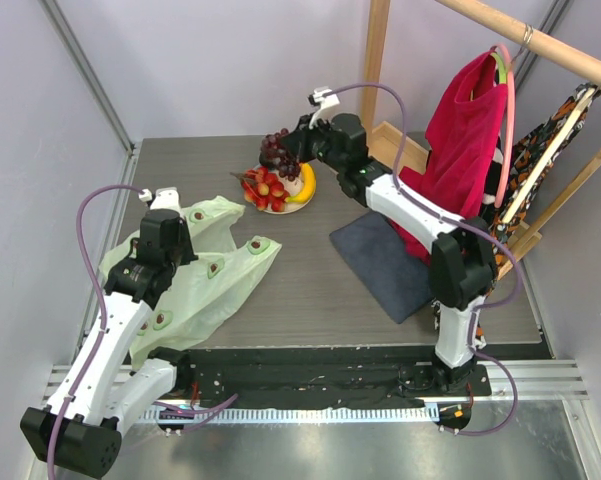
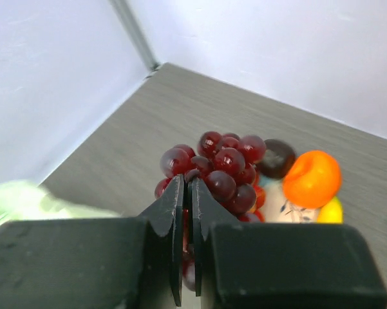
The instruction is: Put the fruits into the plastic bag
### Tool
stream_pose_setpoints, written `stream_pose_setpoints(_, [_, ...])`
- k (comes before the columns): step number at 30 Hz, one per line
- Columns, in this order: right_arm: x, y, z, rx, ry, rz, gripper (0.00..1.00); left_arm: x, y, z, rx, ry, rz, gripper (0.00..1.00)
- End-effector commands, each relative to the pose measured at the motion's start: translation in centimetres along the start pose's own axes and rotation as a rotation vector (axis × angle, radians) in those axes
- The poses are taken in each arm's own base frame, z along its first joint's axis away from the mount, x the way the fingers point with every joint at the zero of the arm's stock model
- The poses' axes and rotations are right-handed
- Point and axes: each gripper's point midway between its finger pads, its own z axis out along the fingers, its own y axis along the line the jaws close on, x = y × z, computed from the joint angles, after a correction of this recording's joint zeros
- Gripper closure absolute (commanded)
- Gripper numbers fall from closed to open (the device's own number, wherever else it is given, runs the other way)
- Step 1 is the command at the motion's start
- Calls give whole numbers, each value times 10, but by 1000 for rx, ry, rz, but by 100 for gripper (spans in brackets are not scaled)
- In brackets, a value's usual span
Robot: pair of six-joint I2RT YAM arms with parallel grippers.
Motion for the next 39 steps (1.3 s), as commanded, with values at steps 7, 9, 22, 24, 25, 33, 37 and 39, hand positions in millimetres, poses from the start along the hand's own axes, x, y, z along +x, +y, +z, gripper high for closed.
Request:
stream_pose_setpoints(7, [-50,99,-94,-410,-63,-49,99,-11,-5,-2,35,-48,-10,100])
stream_pose_setpoints(9, [-42,106,-101,-458,-35,-34,99,-11,-5,-2,35,-49,-10,100])
stream_pose_setpoints(22, [19,183,-110,-794,152,56,99,-15,-7,-6,53,-72,-14,100])
stream_pose_setpoints(24, [22,197,-108,-853,179,61,99,-14,-7,-5,55,-70,-15,100])
stream_pose_setpoints(25, [33,197,-103,-864,216,78,99,-14,-8,-5,58,-69,-14,100])
stream_pose_setpoints(33, [76,192,-72,-819,305,67,99,-15,-9,-7,68,-77,-15,100])
stream_pose_setpoints(37, [92,172,-59,-744,334,72,99,-15,-11,-7,77,-77,-15,100])
stream_pose_setpoints(39, [90,165,-53,-716,325,75,99,-14,-12,-7,84,-74,-12,100])
